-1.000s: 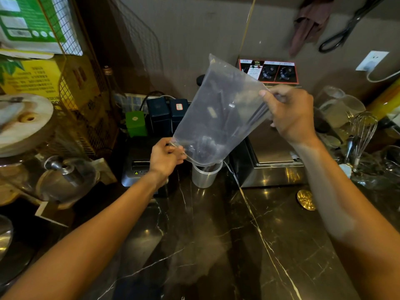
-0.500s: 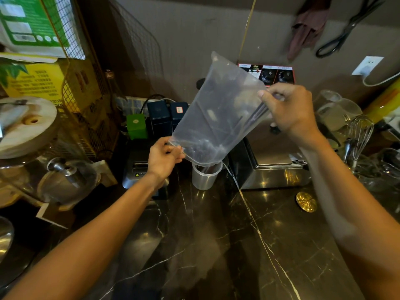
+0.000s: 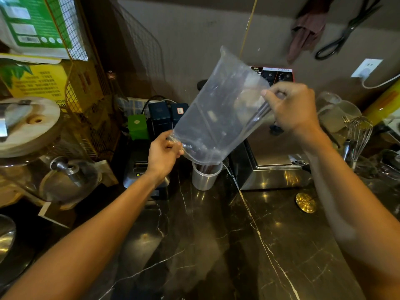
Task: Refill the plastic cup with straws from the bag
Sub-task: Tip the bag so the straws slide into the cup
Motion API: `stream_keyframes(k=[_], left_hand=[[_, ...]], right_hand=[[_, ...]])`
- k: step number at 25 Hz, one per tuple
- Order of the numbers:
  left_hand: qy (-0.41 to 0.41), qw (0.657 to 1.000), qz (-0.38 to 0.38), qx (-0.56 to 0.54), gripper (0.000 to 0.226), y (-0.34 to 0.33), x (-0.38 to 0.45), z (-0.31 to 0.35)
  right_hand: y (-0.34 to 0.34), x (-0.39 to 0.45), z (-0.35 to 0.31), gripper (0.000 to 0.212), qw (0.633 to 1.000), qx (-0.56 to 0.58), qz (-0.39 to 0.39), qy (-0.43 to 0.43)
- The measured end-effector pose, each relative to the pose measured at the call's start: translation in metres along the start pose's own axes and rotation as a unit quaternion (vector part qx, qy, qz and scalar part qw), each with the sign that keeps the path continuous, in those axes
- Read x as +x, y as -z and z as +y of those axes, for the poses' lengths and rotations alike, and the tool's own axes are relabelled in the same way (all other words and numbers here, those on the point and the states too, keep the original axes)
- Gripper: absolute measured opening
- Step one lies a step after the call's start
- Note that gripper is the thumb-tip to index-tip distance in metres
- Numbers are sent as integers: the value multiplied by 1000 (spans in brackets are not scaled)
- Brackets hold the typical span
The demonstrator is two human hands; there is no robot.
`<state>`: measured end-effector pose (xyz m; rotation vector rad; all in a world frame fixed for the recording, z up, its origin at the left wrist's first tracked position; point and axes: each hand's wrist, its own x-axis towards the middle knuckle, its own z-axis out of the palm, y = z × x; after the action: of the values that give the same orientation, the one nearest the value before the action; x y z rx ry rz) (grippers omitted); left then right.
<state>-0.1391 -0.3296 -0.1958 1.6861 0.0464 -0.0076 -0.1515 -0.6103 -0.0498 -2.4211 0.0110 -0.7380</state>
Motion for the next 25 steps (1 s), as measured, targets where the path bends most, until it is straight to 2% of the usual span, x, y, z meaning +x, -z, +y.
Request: stream_keyframes(k=[3, 7, 10, 15, 19, 21, 23, 25], left_hand=[[11, 1000, -11, 16, 41, 0, -1, -7], [-22, 1000, 5, 3, 40, 0, 6, 5], [6, 1000, -24, 14, 43, -3, 4, -5], [-6, 999, 6, -32, 43, 0, 4, -17], [-28, 998, 24, -59, 46, 1, 2, -12], [-17, 998, 4, -59, 47, 1, 3, -12], [-4, 999, -15, -52, 43, 0, 5, -14], [12, 999, -10, -51, 36, -1, 4, -18]], right_hand=[[-5, -7, 6, 25, 1000, -7, -22, -13], [4, 7, 2, 24, 999, 13, 48, -13], [0, 2, 3, 24, 1000, -3, 18, 13], [-1, -4, 16, 36, 999, 22, 24, -26], [4, -6, 27, 43, 1000, 14, 11, -19], [2, -7, 26, 34, 999, 20, -21, -40], [-2, -7, 28, 14, 992, 73, -44, -87], [-1, -6, 28, 11, 979, 149, -54, -126]])
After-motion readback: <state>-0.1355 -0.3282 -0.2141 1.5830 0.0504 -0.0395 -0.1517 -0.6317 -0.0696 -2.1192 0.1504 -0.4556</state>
